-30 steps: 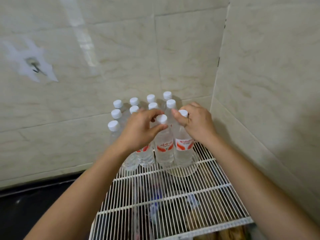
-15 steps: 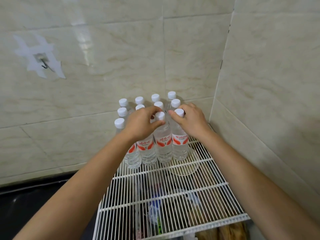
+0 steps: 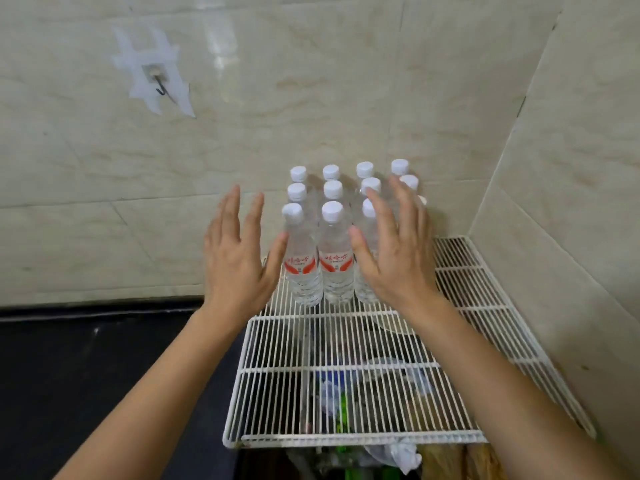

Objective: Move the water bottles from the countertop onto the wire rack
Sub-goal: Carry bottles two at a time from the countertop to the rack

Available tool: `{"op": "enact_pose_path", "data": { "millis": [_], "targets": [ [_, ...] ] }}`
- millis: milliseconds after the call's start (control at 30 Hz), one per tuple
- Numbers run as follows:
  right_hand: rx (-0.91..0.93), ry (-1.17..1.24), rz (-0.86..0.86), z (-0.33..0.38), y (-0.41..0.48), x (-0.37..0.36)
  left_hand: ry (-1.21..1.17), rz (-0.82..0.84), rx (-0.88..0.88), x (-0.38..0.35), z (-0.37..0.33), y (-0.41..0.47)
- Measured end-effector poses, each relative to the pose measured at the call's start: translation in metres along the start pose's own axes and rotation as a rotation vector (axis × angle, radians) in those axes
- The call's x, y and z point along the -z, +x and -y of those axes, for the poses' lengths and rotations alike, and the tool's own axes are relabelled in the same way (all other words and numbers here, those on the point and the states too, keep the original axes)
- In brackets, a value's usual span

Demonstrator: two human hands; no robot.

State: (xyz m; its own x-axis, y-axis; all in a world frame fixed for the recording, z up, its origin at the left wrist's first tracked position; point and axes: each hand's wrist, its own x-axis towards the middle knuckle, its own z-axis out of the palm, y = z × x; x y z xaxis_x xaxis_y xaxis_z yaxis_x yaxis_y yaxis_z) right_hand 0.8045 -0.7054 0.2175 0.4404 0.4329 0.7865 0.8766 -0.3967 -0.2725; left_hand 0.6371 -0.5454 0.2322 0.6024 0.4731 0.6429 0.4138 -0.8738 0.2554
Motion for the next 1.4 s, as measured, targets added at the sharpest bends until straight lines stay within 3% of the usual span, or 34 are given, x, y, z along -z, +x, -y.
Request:
{"op": "enact_pose_path", "data": {
  "millis": [133, 367, 667, 1067, 1400],
  "targets": [
    [0.121, 0.094, 0.204, 0.047, -0.041, -0.048, 0.166, 0.065, 0.156, 0.014, 0.043, -0.071],
    [0.254, 0.241, 0.358, 0.139, -0.081, -0.099, 0.427, 0.057, 0.391, 0.087, 0.116, -0.16],
    [0.353, 0.285, 0.403, 0.311, -0.101, -0.143, 0.491, -0.034, 0.493, 0.2, 0.232, -0.218],
    [0.537, 0.438, 0.509, 0.659, -0.127, -0.225, 0.589, -0.117, 0.75, 0.417, 0.457, -0.323],
    [0.604, 0.471, 0.571, 0.798, -0.138, -0.345, 0.611, -0.049, 0.785, 0.448, 0.621, -0.328]
  ]
}}
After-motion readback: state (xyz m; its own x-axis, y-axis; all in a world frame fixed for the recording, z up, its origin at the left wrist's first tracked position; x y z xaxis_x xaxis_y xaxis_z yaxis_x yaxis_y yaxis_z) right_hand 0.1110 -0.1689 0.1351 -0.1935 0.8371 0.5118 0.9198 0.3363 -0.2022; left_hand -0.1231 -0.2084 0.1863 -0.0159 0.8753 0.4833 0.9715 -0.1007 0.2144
